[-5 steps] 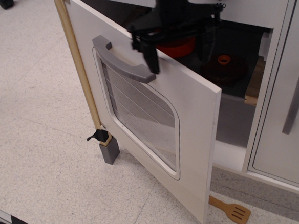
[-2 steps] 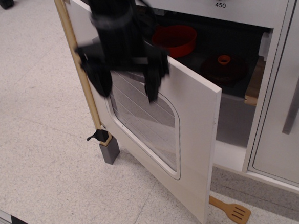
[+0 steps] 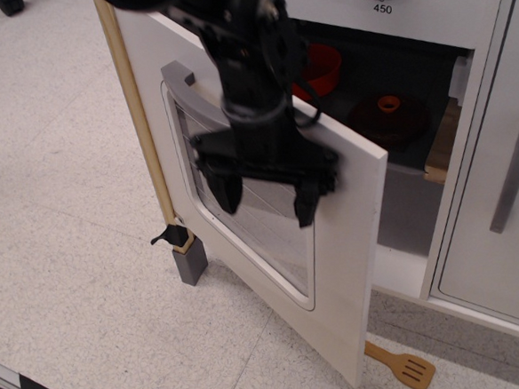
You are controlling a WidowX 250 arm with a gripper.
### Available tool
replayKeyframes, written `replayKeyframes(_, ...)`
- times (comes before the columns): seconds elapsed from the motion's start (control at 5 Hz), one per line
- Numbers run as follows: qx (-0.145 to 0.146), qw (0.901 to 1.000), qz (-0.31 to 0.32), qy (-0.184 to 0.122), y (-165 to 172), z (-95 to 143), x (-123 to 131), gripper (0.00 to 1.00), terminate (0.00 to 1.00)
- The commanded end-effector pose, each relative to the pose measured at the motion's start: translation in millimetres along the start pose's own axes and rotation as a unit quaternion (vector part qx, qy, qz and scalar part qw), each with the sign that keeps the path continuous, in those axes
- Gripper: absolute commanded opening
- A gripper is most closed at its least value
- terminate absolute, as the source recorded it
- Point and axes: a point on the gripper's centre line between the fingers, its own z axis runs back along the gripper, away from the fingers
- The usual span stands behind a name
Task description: Close oven
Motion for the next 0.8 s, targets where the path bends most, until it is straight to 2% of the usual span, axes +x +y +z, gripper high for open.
replayKeyframes(0.0,-0.037,0.9984,0.007,-0.042,-30.2,14.1,42.8,1.00,0.00)
replayKeyframes(0.4,-0.045,0.9949,0.050,-0.076,-49.2,13.3,83.3,1.00,0.00)
replayKeyframes(0.6,-0.044,0.9916,0.053,-0.109,-53.1,13.0,100.1,1.00,0.00)
